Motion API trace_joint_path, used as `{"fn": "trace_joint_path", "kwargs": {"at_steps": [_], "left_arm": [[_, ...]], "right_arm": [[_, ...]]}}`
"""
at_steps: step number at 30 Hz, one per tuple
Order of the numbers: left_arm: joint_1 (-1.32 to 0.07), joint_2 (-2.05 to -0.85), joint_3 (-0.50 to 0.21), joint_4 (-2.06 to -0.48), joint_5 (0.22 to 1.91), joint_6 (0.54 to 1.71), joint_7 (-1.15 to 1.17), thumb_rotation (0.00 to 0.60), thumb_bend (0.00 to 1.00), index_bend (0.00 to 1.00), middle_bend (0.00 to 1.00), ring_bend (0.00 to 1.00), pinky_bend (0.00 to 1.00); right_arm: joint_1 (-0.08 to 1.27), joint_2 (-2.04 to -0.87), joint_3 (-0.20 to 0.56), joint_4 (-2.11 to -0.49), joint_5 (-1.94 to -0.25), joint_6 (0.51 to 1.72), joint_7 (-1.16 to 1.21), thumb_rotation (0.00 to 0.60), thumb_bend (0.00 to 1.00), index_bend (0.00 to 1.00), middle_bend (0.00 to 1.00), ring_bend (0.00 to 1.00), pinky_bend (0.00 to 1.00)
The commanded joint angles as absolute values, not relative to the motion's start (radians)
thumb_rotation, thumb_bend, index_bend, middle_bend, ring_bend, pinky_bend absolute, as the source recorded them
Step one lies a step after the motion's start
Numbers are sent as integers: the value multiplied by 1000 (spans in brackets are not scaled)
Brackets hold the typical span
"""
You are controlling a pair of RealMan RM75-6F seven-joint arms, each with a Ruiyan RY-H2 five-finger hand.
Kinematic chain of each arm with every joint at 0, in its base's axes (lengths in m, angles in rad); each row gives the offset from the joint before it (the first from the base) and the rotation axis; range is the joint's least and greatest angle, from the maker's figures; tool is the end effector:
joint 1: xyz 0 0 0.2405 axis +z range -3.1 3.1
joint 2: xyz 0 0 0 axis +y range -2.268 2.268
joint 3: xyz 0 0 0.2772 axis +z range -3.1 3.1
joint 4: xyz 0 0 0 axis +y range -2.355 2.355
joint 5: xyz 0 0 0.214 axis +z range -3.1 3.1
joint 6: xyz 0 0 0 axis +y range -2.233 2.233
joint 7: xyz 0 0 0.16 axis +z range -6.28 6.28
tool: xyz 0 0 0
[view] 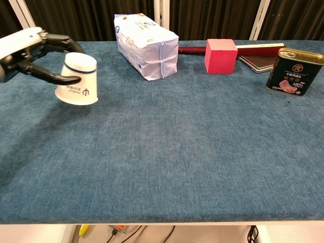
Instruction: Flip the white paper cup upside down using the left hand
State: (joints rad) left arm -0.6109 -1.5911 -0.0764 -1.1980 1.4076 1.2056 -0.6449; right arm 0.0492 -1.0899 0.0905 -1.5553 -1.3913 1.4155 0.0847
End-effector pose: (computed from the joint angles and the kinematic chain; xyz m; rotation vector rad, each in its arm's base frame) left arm -0.2276 0.3615 0.0007 -1.4962 -1.4512 -1.5016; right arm -0.3682 -0.1948 0.1856 1.2651 -0.9855 0.8210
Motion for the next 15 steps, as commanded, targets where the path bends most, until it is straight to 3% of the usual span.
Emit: {"fn": "trace_joint_path", "kwargs": {"at_steps": [1,11,15], "left_arm": [[-543,-1668,-67,-1049,1442,1242,-817,600,263,437,478,94,32],[-519,-1737,-60,-904,1496,1302,-883,600,260,412,462,90,35],[-514,-1745,-46,-874,1517,1306,-892,600,260,351,373,74,33]], "right_arm": [[49,-1089,90,-1559,-1391,1415,80,600,80,0,0,0,0],[54,-1091,93,-1564,-1376,1403,68,600,80,0,0,0,0],[54,-1092,94,-1561,-1371,1402,68,600,81,0,0,0,0]]}}
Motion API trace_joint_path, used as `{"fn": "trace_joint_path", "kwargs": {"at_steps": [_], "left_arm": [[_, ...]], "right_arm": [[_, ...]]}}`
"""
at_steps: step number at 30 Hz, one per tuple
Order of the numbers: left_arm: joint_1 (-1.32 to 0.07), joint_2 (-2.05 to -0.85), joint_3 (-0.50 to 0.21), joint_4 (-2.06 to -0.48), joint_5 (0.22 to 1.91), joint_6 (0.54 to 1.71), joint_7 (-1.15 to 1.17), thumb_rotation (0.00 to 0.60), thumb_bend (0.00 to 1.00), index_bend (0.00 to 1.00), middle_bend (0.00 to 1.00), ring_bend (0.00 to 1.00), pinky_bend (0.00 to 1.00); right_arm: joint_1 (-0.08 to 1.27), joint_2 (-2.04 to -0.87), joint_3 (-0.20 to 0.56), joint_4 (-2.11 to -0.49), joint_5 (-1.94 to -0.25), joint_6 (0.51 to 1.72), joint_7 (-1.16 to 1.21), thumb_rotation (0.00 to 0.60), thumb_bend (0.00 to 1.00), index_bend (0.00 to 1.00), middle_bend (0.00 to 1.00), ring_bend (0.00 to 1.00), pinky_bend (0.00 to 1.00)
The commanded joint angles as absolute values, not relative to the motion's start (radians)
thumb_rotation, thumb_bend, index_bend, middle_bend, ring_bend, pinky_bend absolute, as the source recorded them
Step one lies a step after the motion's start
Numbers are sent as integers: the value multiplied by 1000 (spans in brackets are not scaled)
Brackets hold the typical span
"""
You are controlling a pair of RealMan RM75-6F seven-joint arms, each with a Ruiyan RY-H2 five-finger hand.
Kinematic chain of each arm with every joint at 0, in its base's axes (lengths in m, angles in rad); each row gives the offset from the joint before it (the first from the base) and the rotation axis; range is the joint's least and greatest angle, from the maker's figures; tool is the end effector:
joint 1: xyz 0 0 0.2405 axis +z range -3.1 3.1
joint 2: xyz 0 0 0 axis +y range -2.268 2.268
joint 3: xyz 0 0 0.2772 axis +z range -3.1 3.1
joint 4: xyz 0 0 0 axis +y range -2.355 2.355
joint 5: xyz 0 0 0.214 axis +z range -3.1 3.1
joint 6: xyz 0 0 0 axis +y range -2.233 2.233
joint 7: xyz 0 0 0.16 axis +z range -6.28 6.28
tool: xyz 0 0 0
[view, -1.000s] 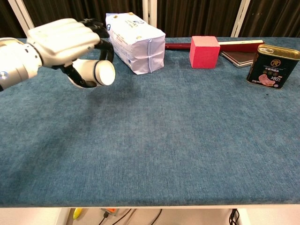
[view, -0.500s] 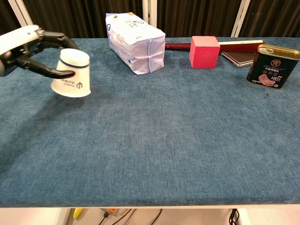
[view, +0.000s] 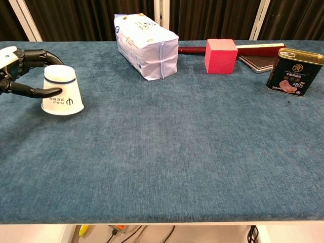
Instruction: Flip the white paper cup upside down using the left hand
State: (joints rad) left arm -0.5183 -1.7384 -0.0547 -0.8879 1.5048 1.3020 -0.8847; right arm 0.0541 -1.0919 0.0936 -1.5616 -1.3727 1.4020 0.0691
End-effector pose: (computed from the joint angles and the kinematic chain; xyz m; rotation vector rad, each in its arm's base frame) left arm -0.2748 0.3458 -0.0153 -1.4011 -1.4726 -1.5844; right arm -0.3691 -0.1967 0.1838 1.2596 -0.9939 0.8052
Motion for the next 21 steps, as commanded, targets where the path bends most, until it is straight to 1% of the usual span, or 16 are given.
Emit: {"fn": "trace_joint_path", "kwargs": {"at_steps": [1,4,6,8,12,16,17,19,21], "left_arm": [[-513,-1747,-44,-868,1522,1309,-894,600,260,329,332,67,31],[-511,-1752,-40,-856,1535,1322,-899,600,259,255,243,43,24],[-509,-1753,-39,-851,1543,1331,-898,600,258,218,203,33,22],[-508,-1751,-37,-852,1550,1338,-895,600,258,205,180,23,22],[-502,-1739,-32,-872,1567,1362,-874,600,258,181,166,11,22],[-494,-1700,-32,-929,1596,1421,-815,600,253,156,163,4,21],[-491,-1673,-33,-966,1601,1432,-768,600,249,149,158,2,21],[-487,-1594,-21,-1072,1599,1407,-665,600,239,138,141,0,15],[-469,-1455,-12,-1274,1574,1378,-473,600,237,132,121,0,5]], "right_arm": [[53,-1092,96,-1562,-1367,1403,66,600,81,0,0,0,0],[53,-1092,99,-1563,-1364,1406,67,600,80,0,0,0,0],[52,-1092,99,-1561,-1362,1405,69,600,80,0,0,0,0],[53,-1093,99,-1560,-1360,1402,69,600,80,0,0,0,0],[53,-1093,100,-1559,-1352,1398,63,600,80,0,0,0,0],[53,-1091,104,-1563,-1352,1404,64,600,80,0,0,0,0],[52,-1089,105,-1563,-1354,1407,65,600,80,0,0,0,0],[51,-1088,104,-1562,-1359,1411,66,600,80,0,0,0,0],[50,-1088,102,-1558,-1365,1416,65,600,80,0,0,0,0]]}}
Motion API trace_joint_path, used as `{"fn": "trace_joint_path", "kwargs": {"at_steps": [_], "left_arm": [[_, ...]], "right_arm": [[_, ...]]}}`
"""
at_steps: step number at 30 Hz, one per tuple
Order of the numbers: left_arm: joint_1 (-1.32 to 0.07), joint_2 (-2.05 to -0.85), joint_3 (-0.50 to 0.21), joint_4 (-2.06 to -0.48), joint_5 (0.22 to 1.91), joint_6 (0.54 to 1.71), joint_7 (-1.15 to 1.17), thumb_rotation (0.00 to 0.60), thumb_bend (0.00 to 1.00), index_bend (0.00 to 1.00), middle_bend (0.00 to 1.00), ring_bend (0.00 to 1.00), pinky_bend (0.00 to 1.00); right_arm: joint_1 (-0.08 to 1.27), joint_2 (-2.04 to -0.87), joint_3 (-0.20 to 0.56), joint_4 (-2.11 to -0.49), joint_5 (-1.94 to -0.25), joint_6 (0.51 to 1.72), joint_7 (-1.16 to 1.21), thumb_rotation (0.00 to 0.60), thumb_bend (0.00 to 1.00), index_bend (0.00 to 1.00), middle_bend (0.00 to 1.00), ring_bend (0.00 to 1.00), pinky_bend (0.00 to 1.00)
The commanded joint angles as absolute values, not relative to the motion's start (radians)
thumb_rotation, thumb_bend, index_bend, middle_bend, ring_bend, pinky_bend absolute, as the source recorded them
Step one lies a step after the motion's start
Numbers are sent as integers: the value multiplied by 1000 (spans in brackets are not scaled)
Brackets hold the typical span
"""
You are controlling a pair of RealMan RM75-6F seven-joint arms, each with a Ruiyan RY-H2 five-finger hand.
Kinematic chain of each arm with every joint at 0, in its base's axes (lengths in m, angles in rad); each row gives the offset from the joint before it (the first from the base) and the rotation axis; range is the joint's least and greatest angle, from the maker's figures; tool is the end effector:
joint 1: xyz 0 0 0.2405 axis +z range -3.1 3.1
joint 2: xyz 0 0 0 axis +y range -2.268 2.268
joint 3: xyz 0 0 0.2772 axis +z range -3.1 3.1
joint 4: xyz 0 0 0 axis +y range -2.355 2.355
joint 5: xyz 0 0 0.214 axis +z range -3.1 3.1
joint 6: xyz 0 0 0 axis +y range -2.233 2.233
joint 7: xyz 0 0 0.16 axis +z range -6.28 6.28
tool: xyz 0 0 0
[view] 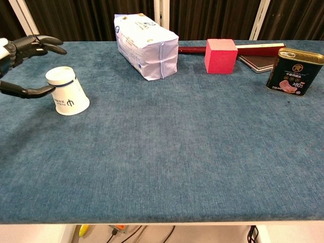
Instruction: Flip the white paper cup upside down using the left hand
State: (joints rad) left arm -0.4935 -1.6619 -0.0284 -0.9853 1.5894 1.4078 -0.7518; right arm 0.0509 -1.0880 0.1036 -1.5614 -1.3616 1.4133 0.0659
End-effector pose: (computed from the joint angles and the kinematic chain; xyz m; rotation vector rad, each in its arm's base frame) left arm -0.2640 0.3277 0.0072 -1.5374 -1.2873 -1.5991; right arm -0.3698 -0.1975 0.1893 1.2394 -0.9779 0.8071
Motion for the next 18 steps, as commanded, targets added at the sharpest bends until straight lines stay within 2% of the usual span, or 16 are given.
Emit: {"fn": "trace_joint_path", "kwargs": {"at_steps": [1,4,8,13,18], "left_arm": [[-456,-1407,-12,-1345,1560,1380,-388,600,236,126,112,0,1],[-394,-1276,-8,-1534,1501,1419,-125,600,230,120,100,0,0],[-302,-1182,8,-1665,1409,1478,81,600,228,120,53,0,11],[-217,-1177,50,-1625,1394,1535,192,600,229,113,45,0,7],[-155,-1200,56,-1575,1391,1575,152,600,229,101,37,0,0]], "right_arm": [[49,-1088,102,-1557,-1366,1417,64,600,80,0,0,0,0],[47,-1092,102,-1550,-1365,1421,61,600,80,0,0,0,0],[43,-1107,104,-1524,-1368,1443,34,600,79,0,0,0,0],[33,-1136,106,-1486,-1389,1491,3,600,69,0,0,0,0],[31,-1140,108,-1488,-1395,1503,-9,600,62,0,0,0,0]]}}
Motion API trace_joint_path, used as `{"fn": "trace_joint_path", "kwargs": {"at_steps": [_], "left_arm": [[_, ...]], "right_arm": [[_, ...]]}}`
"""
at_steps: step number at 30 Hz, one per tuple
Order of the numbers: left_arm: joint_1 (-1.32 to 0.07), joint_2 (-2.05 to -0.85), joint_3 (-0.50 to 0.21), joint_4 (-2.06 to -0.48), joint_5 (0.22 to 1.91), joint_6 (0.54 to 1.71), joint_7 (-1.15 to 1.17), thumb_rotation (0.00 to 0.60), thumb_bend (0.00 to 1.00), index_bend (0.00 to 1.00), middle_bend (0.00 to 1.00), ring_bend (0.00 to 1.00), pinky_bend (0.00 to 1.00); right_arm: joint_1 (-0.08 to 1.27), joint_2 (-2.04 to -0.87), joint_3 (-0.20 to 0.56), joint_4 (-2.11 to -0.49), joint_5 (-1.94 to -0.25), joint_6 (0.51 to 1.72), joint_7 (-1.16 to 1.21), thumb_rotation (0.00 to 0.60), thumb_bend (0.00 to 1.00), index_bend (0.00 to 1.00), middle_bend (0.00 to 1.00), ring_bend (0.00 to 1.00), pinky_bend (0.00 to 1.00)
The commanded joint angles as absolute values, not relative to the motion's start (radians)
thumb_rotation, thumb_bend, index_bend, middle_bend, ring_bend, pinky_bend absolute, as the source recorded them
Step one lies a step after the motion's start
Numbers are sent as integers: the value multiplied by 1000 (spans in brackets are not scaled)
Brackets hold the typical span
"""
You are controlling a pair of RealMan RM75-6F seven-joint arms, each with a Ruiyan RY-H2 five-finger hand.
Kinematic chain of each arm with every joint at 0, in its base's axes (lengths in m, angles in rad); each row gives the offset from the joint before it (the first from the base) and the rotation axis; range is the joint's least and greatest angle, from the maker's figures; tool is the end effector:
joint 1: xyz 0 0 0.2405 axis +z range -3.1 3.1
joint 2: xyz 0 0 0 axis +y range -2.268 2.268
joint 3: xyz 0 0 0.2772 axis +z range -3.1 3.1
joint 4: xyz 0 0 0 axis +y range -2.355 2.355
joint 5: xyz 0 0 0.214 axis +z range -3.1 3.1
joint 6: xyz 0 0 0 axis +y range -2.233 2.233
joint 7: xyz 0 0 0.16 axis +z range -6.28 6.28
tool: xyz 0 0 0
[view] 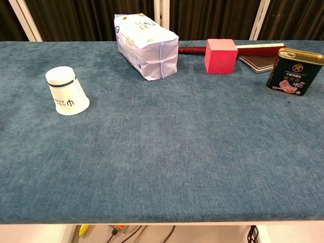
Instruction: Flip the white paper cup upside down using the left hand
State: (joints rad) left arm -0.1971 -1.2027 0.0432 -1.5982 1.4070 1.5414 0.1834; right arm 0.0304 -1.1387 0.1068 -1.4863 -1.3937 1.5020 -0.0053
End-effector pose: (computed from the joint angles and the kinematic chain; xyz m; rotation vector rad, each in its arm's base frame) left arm -0.3227 0.2155 0.1367 -1.4336 -0.8086 -0.8226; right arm -0.3741 -0.1913 0.1912 1.2401 -0.8372 0.7811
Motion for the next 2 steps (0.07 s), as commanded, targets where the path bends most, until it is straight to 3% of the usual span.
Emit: {"fn": "trace_joint_path", "kwargs": {"at_steps": [1,2], "left_arm": [[-147,-1204,54,-1562,1396,1580,133,600,229,101,37,0,0],[-143,-1206,52,-1550,1403,1583,119,600,229,101,37,0,0]], "right_arm": [[33,-1139,108,-1492,-1396,1500,-13,600,62,0,0,0,0],[35,-1138,108,-1496,-1396,1496,-17,600,62,0,0,0,0]]}}
